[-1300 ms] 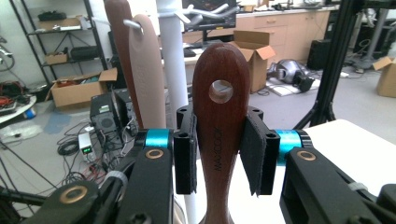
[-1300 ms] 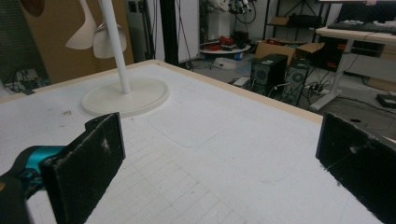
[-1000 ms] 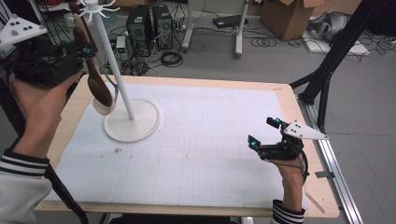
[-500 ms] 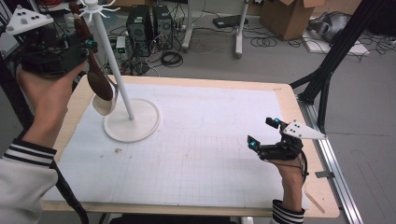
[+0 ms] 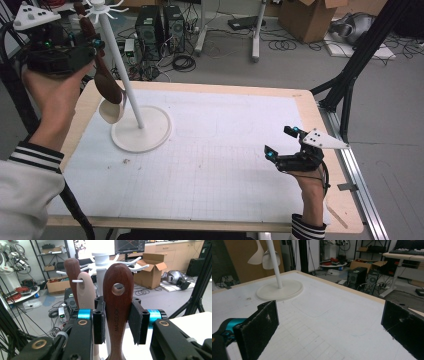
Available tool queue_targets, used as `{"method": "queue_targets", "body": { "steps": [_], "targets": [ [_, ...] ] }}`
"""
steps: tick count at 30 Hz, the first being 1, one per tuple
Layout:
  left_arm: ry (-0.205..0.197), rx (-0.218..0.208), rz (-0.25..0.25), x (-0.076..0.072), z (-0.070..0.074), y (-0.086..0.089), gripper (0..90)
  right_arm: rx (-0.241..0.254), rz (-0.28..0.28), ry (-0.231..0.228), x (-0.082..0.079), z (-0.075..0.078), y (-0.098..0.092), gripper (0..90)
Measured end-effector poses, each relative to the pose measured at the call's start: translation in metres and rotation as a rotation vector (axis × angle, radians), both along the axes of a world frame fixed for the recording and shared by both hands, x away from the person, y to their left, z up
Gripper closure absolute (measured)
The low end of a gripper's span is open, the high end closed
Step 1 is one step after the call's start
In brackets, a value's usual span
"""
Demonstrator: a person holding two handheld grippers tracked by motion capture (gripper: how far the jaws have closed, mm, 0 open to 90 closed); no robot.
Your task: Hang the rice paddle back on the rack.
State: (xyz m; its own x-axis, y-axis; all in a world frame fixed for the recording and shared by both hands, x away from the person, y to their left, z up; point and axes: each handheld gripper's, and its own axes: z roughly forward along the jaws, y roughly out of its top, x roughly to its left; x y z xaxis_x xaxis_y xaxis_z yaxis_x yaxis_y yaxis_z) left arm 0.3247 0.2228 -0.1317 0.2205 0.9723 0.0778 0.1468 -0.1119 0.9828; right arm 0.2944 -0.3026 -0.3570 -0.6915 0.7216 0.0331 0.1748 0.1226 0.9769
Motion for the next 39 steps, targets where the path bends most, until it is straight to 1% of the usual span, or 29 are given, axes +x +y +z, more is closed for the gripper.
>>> {"method": "queue_targets", "body": {
  "steps": [4,9,10,11,13,22,25,28,39],
  "targets": [
    [0.002,0.012,-0.001,0.001,0.001,-0.003,68.0,0.000,-0.001,0.002,0.000,0.000,0.000,0.2],
    [0.008,0.013,-0.001,0.005,0.000,-0.004,68.0,-0.002,0.012,0.005,0.000,0.000,0.002,0.2],
    [0.011,0.019,-0.002,0.005,0.000,-0.003,68.0,-0.004,0.014,-0.003,0.001,0.000,0.002,0.2],
    [0.007,0.012,0.000,0.006,0.000,-0.004,68.0,-0.003,0.015,0.000,0.000,0.000,0.002,0.2],
    [0.009,0.013,0.002,0.007,0.000,-0.004,68.0,-0.007,0.014,0.007,0.000,-0.001,0.003,0.2],
    [0.011,0.030,0.007,0.008,0.002,-0.004,68.1,-0.007,0.014,0.004,0.001,-0.001,0.003,0.2],
    [0.010,0.029,0.009,0.009,0.002,-0.005,68.1,-0.010,0.015,0.007,0.001,-0.001,0.003,0.2],
    [0.012,0.038,0.013,0.009,0.002,-0.006,68.0,-0.003,0.018,0.014,0.000,-0.001,0.003,0.2],
    [0.016,0.050,0.027,0.013,0.004,-0.006,68.0,-0.003,0.019,0.005,0.001,-0.001,0.003,0.2]
  ]
}}
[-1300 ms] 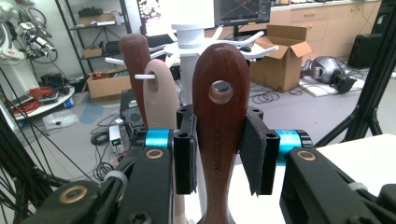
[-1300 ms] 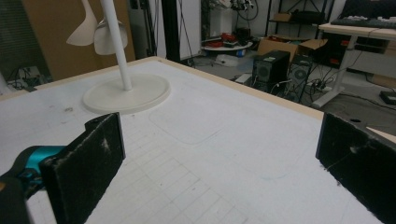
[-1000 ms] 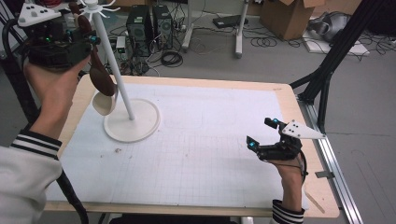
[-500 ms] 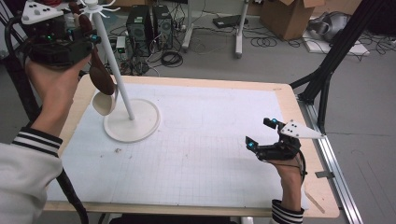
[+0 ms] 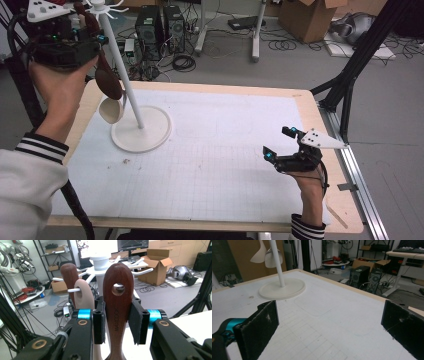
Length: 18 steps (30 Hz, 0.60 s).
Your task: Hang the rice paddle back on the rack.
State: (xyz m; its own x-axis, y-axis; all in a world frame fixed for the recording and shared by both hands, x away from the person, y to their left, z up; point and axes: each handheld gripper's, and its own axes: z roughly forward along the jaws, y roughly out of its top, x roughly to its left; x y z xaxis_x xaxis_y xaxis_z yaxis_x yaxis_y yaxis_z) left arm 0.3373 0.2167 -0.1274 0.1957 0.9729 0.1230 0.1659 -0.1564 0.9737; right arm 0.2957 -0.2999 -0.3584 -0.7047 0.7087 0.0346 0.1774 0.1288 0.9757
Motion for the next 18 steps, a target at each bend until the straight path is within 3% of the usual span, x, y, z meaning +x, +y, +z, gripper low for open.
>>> {"method": "queue_targets", "body": {
  "steps": [18],
  "targets": [
    [0.013,0.011,0.010,0.0054,-0.0010,-0.0014,68.1,-0.004,-0.001,0.007,0.0005,-0.0009,0.0002,0.2]
  ]
}}
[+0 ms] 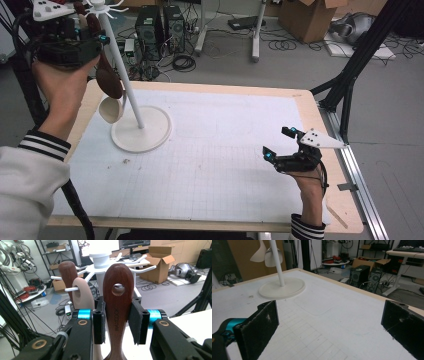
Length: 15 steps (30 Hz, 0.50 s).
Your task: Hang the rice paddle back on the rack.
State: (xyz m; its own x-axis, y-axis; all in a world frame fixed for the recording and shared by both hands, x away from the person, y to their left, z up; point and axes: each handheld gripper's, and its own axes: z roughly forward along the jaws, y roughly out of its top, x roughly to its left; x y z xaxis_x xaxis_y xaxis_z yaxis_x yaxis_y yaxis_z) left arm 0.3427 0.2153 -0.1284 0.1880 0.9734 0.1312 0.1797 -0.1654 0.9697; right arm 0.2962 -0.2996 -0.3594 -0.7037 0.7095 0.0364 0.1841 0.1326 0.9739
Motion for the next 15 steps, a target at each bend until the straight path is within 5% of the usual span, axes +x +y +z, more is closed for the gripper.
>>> {"method": "queue_targets", "body": {
  "steps": [15],
  "targets": [
    [0.007,0.002,0.007,0.0030,-0.0003,0.0024,68.0,-0.001,0.001,-0.001,0.0004,-0.0004,-0.0001,0.2]
  ]
}}
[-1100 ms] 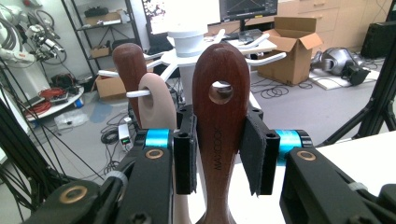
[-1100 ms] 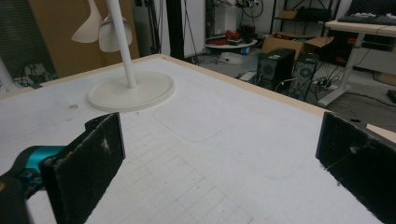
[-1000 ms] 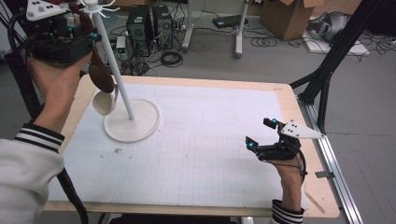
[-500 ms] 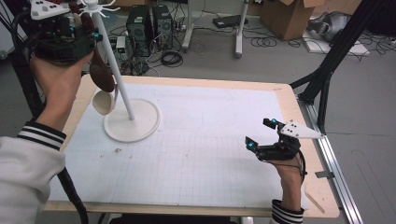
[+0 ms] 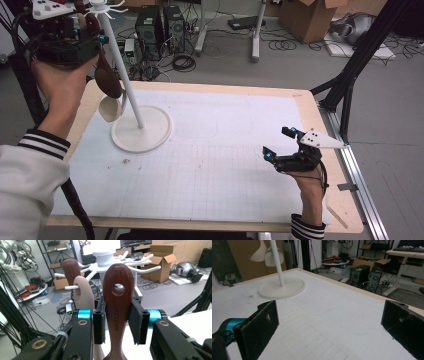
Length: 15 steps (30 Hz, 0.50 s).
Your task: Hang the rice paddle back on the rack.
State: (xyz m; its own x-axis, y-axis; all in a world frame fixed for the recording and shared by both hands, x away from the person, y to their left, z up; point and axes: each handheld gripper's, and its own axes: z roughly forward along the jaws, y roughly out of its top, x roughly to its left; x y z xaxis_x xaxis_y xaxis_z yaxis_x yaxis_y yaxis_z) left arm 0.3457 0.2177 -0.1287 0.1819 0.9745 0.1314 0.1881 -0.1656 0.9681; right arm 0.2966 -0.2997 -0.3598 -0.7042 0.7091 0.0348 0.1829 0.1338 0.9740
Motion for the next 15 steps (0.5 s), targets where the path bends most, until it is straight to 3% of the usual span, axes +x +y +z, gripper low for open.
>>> {"method": "queue_targets", "body": {
  "steps": [15],
  "targets": [
    [0.015,-0.005,0.010,0.0054,-0.0004,0.0009,68.1,0.005,0.003,0.006,0.0007,-0.0012,0.0001,0.2]
  ]
}}
